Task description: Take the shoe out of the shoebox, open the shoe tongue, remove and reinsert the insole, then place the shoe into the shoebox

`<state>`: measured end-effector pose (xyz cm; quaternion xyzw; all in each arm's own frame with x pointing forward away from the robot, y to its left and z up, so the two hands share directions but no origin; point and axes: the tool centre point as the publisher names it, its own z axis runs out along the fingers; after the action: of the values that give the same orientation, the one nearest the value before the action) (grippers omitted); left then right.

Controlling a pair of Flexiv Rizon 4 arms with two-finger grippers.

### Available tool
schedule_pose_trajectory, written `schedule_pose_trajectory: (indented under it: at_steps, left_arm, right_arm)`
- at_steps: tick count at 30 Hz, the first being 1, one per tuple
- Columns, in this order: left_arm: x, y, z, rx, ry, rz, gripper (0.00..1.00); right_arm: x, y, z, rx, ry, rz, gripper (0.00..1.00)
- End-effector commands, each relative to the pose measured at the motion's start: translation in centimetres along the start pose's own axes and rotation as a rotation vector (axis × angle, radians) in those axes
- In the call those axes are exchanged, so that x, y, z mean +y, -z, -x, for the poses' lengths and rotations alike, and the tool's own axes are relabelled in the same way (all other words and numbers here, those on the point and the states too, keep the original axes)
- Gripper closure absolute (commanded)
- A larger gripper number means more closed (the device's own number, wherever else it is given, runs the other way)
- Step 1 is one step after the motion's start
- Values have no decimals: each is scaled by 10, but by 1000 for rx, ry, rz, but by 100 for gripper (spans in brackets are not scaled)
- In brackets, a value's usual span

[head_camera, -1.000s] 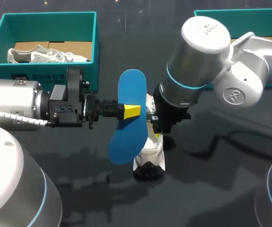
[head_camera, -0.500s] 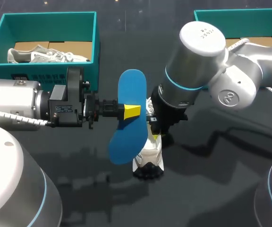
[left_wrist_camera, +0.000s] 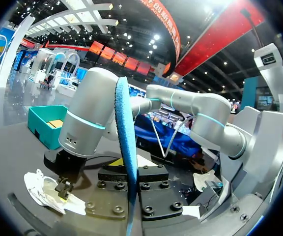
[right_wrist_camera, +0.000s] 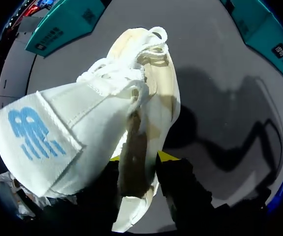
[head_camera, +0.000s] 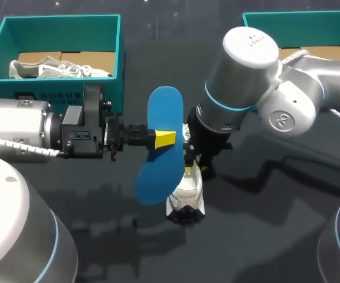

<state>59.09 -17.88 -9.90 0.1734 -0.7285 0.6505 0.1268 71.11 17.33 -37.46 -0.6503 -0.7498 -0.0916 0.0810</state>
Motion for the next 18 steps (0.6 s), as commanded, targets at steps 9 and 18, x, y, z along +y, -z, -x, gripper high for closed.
schedule_pose_trajectory:
  at_steps: [9, 18]
  left_arm:
    - [1, -3, 1, -1, 0, -3, 100]
    - [1, -3, 1, -1, 0, -3, 100]
  right_arm:
    - [-20, 60, 13, 174, -105, 78, 0]
    - [-20, 60, 13, 174, -105, 78, 0]
